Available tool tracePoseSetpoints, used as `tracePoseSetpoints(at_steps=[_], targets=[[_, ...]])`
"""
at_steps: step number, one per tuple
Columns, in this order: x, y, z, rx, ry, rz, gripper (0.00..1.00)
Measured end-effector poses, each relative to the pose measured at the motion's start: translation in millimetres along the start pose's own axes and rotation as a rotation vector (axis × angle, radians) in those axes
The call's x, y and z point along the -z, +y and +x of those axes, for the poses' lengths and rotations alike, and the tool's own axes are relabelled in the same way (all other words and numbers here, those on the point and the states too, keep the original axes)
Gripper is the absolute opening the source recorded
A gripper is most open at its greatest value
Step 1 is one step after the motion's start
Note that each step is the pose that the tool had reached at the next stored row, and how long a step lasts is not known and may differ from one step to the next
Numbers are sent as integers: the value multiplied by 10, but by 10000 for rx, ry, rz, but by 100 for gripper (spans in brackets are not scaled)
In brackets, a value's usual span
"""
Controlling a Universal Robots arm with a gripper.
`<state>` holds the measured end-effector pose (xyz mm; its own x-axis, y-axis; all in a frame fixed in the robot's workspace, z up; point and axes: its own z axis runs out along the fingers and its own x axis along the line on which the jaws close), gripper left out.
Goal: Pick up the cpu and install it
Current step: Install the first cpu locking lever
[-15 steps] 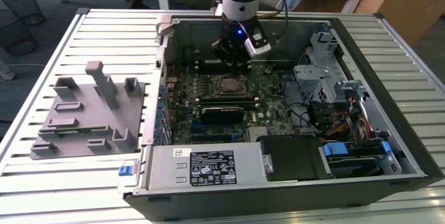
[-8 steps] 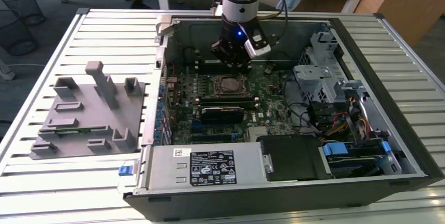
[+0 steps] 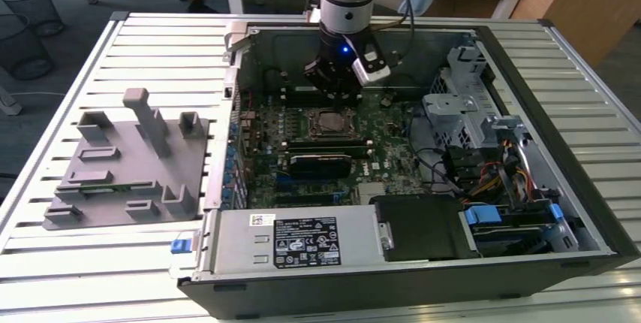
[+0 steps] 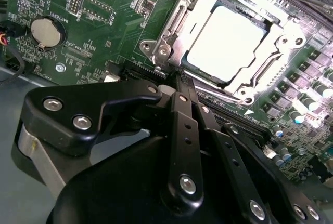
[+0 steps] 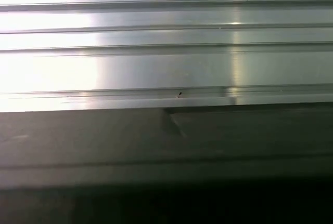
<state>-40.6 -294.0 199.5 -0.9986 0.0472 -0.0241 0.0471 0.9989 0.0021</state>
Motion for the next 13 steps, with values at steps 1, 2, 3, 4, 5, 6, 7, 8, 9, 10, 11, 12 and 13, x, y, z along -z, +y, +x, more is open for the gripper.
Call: tracePoseSetpoints(at_steps=[1,2,3,4,5,6,7,8,9,10,11,12,13], targets=[[-7,0,-2,1,0,31,11],[-12,-1,-3,1,2,55,11],[-16,-1,-5,1,3,72,11],[-21,-1,-7,1,3,87,11],[-25,0,-9,1,2,101,11],[-28,0,-11,1,1,107,11],[-29,0,-13,2,-1,107,11],[-30,1,-13,2,-4,100,11],[-26,1,-14,1,-4,91,11],[-21,4,-16,1,-14,53,11],[-5,4,-17,2,-17,46,11],[18,3,-16,1,-8,49,11],[31,1,-15,1,-2,51,11]])
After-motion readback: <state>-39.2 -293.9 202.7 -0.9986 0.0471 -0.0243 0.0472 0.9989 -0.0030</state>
